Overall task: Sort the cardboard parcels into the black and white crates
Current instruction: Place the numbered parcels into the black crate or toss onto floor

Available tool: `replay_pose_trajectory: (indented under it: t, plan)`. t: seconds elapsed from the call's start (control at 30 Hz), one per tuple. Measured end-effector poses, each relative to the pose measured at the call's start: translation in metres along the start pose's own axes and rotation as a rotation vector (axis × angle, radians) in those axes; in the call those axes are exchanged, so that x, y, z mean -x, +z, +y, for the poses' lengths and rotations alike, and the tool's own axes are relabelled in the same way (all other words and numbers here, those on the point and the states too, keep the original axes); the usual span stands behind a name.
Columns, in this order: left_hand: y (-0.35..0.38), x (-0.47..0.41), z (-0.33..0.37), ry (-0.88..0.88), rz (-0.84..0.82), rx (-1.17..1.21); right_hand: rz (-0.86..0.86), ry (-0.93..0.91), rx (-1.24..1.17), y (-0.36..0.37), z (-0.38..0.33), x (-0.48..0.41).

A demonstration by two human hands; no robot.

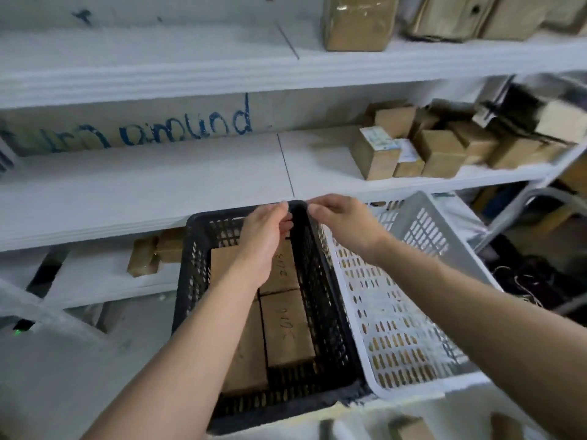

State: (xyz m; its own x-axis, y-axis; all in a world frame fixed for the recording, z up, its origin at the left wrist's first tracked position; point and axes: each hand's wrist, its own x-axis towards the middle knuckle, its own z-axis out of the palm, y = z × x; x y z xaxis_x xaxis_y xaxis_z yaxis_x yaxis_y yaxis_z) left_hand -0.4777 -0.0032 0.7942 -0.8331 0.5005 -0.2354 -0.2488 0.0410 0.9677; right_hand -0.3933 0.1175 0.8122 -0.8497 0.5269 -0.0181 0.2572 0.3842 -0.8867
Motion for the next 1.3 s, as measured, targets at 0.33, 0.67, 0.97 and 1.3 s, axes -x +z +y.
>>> replay_pose_trajectory:
  t: [0.33, 0.67, 0.97, 1.3]
  plan:
    - [0.121, 0.075, 0.01, 0.11, -0.675, -0.039, 0.57, 0.186, -0.071, -0.094, 0.019, 0.152]
    - [0.243, 0.226, -0.019, 0.054, -1.16, -0.054, 1.101, 0.372, 0.003, -0.157, 0.032, 0.347]
    - [0.3, 0.356, -0.056, 0.053, -1.377, -0.075, 1.26, 0.423, 0.025, -0.181, 0.042, 0.491]
    - [0.341, 0.474, -0.084, 0.061, -1.35, -0.083, 1.235, 0.382, 0.096, -0.231, 0.059, 0.616]
